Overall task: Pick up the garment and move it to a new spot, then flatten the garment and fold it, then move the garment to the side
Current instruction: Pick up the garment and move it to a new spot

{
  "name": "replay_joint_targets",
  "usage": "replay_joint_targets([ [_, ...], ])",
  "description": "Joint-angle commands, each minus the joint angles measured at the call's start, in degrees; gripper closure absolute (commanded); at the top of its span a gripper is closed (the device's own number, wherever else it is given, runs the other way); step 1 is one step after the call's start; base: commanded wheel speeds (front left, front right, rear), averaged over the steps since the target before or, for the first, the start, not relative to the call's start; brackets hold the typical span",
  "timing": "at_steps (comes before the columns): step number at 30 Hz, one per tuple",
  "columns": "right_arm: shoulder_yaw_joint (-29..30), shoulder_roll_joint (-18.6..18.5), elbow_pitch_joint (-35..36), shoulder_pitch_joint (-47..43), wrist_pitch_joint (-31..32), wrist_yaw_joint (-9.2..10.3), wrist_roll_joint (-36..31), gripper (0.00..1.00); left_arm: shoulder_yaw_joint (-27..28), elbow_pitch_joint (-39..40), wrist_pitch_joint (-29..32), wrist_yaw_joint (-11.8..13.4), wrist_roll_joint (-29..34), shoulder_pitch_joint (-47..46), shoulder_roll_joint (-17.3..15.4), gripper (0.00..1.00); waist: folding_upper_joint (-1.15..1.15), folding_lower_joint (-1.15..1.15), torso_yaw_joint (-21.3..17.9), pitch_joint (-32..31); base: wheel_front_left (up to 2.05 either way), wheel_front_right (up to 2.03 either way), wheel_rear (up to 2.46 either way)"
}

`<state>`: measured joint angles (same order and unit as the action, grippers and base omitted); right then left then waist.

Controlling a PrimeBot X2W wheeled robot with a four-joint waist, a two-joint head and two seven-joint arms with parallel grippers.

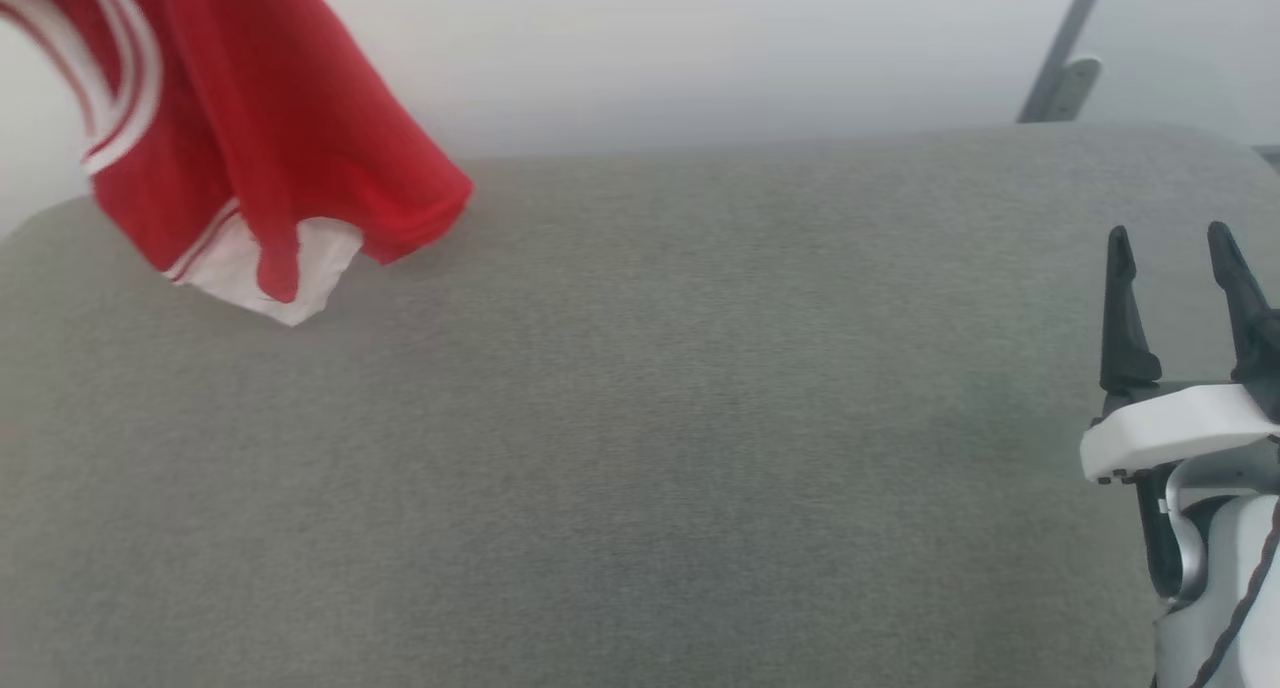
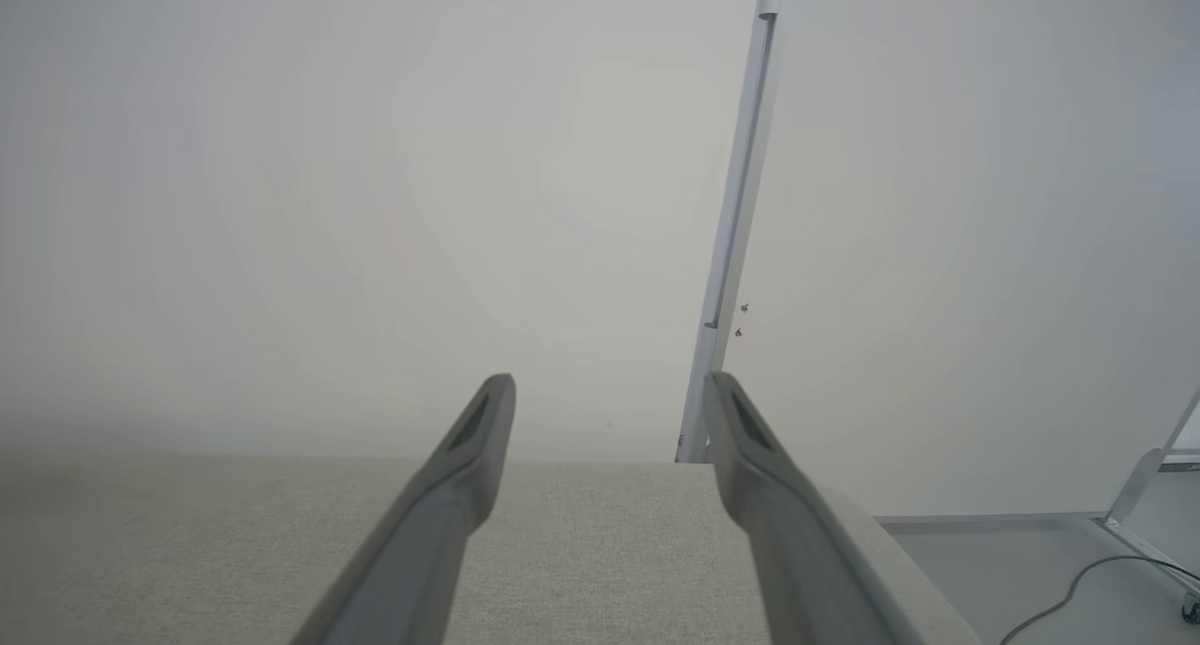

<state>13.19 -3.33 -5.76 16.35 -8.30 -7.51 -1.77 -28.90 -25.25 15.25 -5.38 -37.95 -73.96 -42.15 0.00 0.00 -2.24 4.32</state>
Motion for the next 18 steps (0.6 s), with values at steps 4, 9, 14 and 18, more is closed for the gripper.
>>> replay_joint_targets([
  [4, 1.0, 0.2, -0.3, -0.5, -0.6, 0.04, -0.4, 0.00, -0.7, 5.6, 2.2, 1.4, -1.1, 2.7, 0.9, 1.00, 0.00, 0.00, -3.1, 0.7, 0.00, 0.00, 0.00],
  [9, 2.1, 0.3, -0.9, -0.1, -1.3, 0.04, -0.4, 0.00, -2.8, 12.5, 6.0, 3.2, -2.1, 5.5, 2.4, 1.00, 0.00, 0.00, -5.4, 2.0, 0.00, 0.00, 0.00],
  [14, 2.4, 0.4, -1.7, 0.4, -2.2, 0.04, 0.0, 0.00, -5.5, 18.2, 11.4, 4.8, -3.6, 9.2, 3.8, 1.00, 0.00, 0.00, -7.1, 3.3, 0.00, 0.00, 0.00],
  [18, 2.3, 0.5, -2.8, 0.3, -3.0, 0.04, 0.6, 0.00, -7.9, 21.4, 16.7, 6.5, -6.1, 14.0, 4.1, 1.00, 0.00, 0.00, -8.1, 4.3, 0.00, 0.00, 0.00],
])
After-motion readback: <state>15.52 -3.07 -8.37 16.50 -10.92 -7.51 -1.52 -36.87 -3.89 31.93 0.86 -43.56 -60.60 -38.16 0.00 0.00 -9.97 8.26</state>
